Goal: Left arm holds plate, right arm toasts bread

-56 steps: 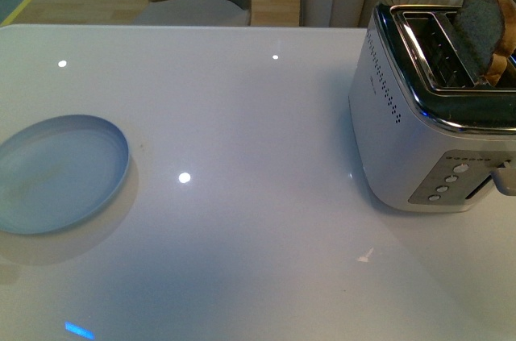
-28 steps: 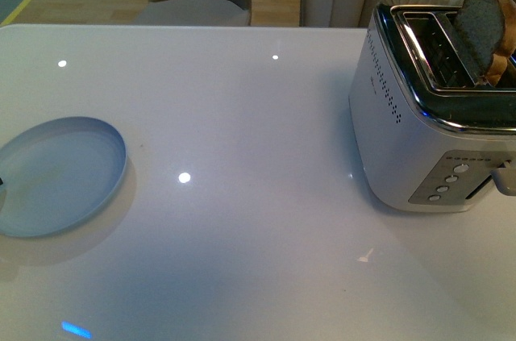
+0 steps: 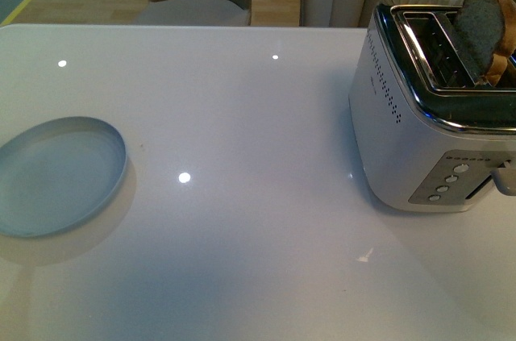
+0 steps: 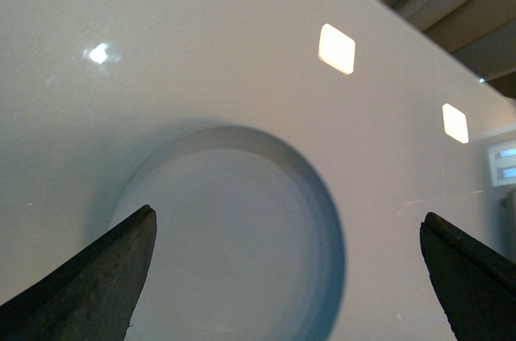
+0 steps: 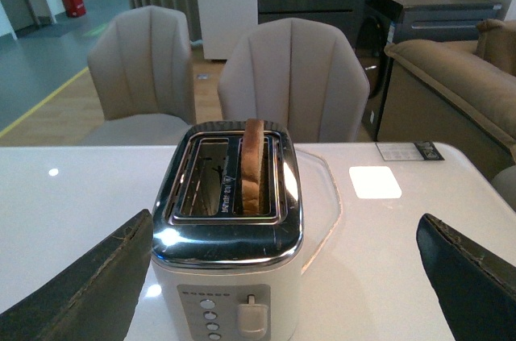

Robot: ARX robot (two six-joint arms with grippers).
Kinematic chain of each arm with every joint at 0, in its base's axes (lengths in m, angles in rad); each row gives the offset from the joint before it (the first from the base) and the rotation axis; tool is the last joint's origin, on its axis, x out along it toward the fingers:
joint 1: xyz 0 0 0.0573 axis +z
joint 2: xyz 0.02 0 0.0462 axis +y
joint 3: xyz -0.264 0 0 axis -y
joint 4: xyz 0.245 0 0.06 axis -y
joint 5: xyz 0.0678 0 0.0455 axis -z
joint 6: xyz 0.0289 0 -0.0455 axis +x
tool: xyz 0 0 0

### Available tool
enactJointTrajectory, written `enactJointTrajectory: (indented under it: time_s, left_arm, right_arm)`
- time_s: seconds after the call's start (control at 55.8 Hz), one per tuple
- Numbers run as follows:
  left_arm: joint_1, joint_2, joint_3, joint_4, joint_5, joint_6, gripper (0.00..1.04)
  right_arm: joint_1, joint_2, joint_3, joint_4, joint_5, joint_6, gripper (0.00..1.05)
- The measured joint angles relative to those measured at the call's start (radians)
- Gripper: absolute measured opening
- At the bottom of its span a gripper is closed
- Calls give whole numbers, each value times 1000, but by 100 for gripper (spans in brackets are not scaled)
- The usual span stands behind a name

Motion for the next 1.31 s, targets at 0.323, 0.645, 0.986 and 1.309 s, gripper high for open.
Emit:
enactJointTrajectory:
  time_s: [0.323, 0.645, 0.986, 1.309]
  left_arm:
    - [-121, -660, -283, -104, -6, -170, 98]
    - [-248, -782, -517, 385, -446, 134, 54]
    - [-375, -1058, -660, 243, -583, 180, 3]
    - [-447, -1339, -673, -5, -636, 183, 3]
  right_arm:
    - [0, 0, 0, 0, 0, 0, 96]
    - [0, 0, 0, 0, -1, 0, 96]
    - [0, 0, 0, 0, -1, 0, 96]
    - [0, 0, 0, 0, 0, 0, 96]
